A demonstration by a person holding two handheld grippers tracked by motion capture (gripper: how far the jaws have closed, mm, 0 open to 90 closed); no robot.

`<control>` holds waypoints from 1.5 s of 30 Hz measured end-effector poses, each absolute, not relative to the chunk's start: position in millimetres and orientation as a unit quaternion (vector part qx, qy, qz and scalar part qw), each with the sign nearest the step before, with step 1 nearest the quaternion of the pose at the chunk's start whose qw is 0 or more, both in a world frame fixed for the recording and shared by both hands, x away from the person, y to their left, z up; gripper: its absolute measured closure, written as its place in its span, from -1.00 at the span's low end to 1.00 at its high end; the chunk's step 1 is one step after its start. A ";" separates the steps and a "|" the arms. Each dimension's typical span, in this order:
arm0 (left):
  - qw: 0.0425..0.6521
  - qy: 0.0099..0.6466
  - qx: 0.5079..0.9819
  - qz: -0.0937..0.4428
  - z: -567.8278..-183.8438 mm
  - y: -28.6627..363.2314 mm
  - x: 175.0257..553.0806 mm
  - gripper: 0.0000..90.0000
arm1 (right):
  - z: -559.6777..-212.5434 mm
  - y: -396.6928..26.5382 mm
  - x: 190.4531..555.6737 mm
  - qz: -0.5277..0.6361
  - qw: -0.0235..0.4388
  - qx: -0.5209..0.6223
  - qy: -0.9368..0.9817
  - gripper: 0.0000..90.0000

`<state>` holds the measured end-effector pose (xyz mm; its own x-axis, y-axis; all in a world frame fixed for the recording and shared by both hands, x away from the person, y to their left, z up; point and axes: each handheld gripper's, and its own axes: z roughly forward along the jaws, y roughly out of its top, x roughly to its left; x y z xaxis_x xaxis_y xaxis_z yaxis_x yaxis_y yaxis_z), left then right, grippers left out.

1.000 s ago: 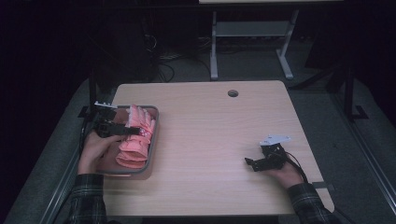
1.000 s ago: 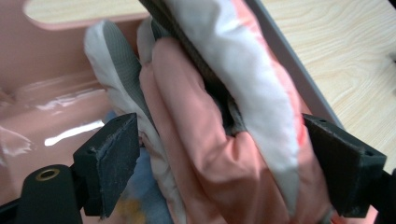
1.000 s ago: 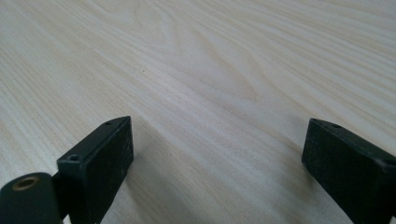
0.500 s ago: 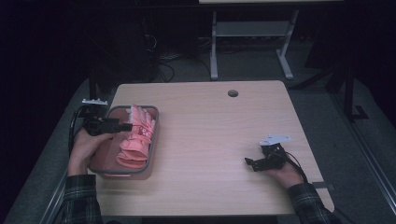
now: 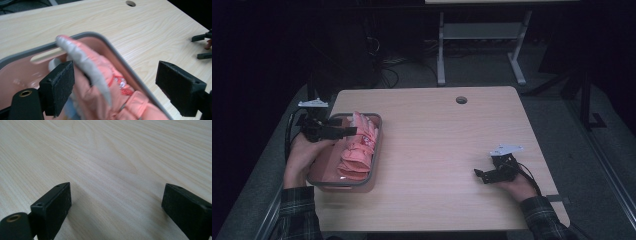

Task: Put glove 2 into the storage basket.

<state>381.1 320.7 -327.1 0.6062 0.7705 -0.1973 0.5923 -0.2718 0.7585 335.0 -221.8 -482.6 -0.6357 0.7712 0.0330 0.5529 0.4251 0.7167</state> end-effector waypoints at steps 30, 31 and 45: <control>0.434 0.315 0.839 0.091 -345.1 192.9 363.0 -0.67 | -482.6 -221.0 335.3 0.359 0.154 0.401 0.829 -0.81; 0.433 0.314 0.840 0.091 -347.1 188.5 361.3 -0.67 | -482.5 -220.9 335.0 0.358 0.153 0.402 0.829 -0.81; 0.419 0.280 0.859 0.092 -379.1 140.4 340.4 -0.67 | -482.6 -221.1 335.3 0.359 0.154 0.400 0.829 -0.81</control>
<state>340.4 140.4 -379.1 0.8267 0.5574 -0.0770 0.4041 -0.4929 0.7706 335.3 -221.1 -482.6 -0.6320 0.7743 0.0325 0.5539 0.4219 0.7178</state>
